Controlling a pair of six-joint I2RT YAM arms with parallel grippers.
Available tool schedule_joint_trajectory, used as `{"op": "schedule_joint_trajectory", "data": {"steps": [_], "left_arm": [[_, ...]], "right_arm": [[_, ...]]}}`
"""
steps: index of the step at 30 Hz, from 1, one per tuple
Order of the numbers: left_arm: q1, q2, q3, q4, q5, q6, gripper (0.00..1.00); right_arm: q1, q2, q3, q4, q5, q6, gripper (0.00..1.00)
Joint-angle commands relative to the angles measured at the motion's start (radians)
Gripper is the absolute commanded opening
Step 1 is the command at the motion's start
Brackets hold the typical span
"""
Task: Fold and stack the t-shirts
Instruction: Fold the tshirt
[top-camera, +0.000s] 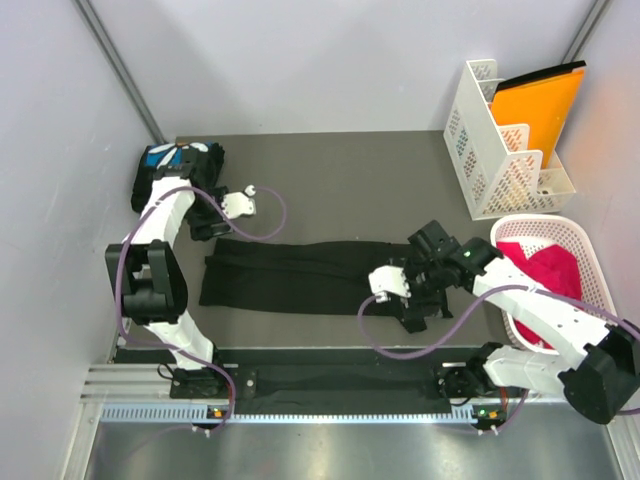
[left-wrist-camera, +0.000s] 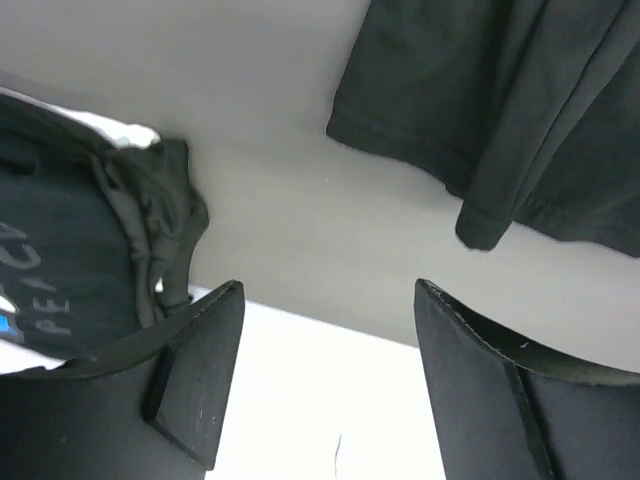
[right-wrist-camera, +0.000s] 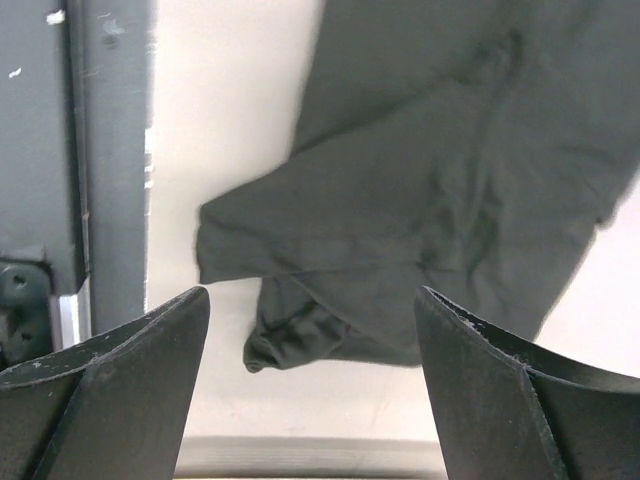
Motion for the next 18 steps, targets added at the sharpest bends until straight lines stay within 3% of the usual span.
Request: {"op": "schedule_joint_trajectory", "data": {"steps": [1, 9, 18], "left_arm": [[0.005, -0.005, -0.013, -0.023, 0.093, 0.022, 0.73], [0.003, 0.166, 0.039, -0.051, 0.101, 0.05, 0.71], [0.003, 0.229, 0.102, -0.039, 0.099, 0.09, 0.71]], "right_arm": [[-0.089, 0.032, 0.074, 0.143, -0.019, 0.086, 0.83], [-0.318, 0.201, 0.227, 0.275, -0.03, 0.181, 0.82], [-0.385, 0.396, 0.265, 0.339, -0.034, 0.213, 0.64]]}}
